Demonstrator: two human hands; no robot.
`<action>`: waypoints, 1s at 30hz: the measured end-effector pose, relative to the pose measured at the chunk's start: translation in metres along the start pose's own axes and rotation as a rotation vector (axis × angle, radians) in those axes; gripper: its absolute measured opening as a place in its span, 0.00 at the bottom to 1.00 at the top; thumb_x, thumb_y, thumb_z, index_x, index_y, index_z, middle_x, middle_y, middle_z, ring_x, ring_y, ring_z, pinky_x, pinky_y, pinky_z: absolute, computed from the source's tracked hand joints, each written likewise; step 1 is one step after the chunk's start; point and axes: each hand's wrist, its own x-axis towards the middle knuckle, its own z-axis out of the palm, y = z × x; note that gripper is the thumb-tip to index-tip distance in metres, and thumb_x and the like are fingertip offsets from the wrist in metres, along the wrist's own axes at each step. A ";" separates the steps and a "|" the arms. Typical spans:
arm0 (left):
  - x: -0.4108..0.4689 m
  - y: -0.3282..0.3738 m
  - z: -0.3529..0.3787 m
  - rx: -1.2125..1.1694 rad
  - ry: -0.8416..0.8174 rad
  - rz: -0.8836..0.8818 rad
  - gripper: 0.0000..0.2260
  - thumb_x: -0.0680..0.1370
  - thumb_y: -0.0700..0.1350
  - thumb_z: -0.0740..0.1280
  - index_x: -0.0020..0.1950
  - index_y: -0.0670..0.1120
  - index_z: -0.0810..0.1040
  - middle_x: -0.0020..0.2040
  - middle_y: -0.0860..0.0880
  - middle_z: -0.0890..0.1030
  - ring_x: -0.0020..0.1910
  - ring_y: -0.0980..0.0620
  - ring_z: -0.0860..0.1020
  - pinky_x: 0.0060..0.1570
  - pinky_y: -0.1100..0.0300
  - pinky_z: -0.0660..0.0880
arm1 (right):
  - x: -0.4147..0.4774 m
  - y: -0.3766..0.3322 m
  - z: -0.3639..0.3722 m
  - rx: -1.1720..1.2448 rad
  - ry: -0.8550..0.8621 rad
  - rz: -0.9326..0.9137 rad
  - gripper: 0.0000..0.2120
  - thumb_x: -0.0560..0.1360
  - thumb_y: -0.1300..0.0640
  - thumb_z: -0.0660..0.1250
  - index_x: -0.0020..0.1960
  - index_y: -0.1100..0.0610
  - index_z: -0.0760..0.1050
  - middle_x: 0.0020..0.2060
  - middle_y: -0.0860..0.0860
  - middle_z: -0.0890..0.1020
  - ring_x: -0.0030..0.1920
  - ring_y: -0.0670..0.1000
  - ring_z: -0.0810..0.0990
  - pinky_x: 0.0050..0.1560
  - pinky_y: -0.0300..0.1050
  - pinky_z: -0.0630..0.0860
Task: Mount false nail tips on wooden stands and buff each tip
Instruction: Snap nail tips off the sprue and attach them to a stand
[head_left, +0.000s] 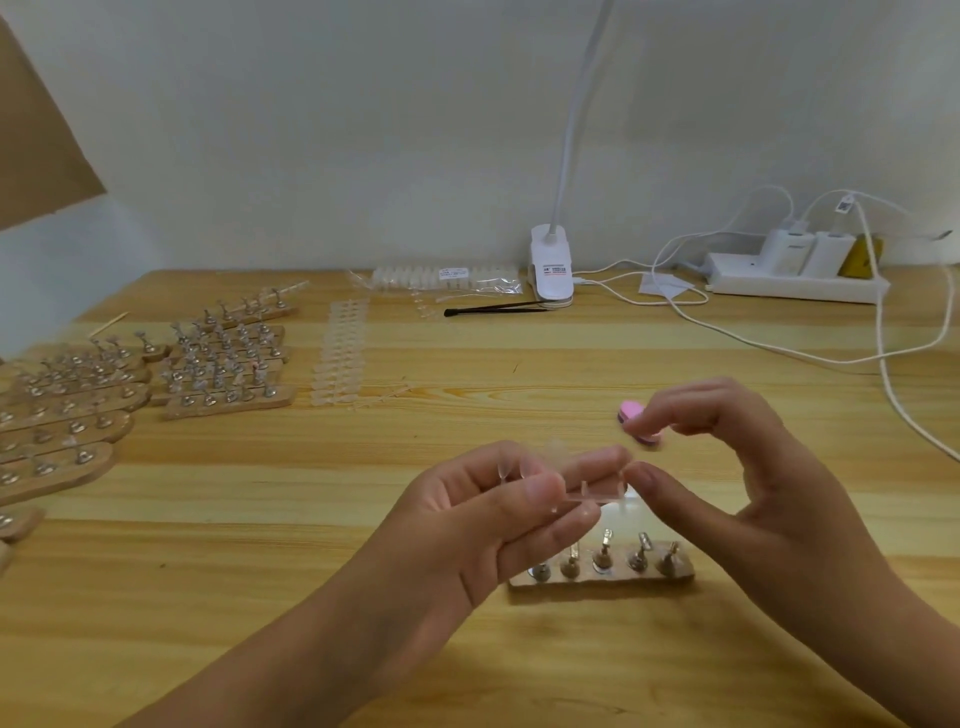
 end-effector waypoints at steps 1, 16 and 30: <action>0.001 0.000 -0.001 -0.055 -0.002 -0.019 0.04 0.76 0.42 0.70 0.41 0.46 0.81 0.65 0.37 0.77 0.66 0.42 0.75 0.60 0.59 0.76 | 0.000 0.001 0.000 -0.047 0.005 -0.045 0.07 0.72 0.46 0.67 0.50 0.41 0.76 0.50 0.40 0.78 0.55 0.51 0.77 0.57 0.39 0.71; 0.004 -0.003 -0.007 -0.374 0.065 -0.129 0.11 0.79 0.43 0.68 0.53 0.44 0.65 0.68 0.31 0.72 0.70 0.39 0.71 0.67 0.54 0.71 | 0.003 0.008 -0.005 -0.437 0.030 -0.311 0.13 0.75 0.48 0.67 0.54 0.53 0.83 0.48 0.49 0.80 0.49 0.52 0.77 0.53 0.46 0.69; 0.002 0.015 -0.014 -0.563 0.303 -0.006 0.05 0.69 0.44 0.74 0.39 0.44 0.81 0.53 0.45 0.81 0.45 0.51 0.81 0.45 0.62 0.80 | -0.008 0.004 0.006 -0.438 -0.210 -0.358 0.13 0.76 0.47 0.66 0.48 0.54 0.84 0.48 0.47 0.81 0.47 0.49 0.81 0.62 0.49 0.74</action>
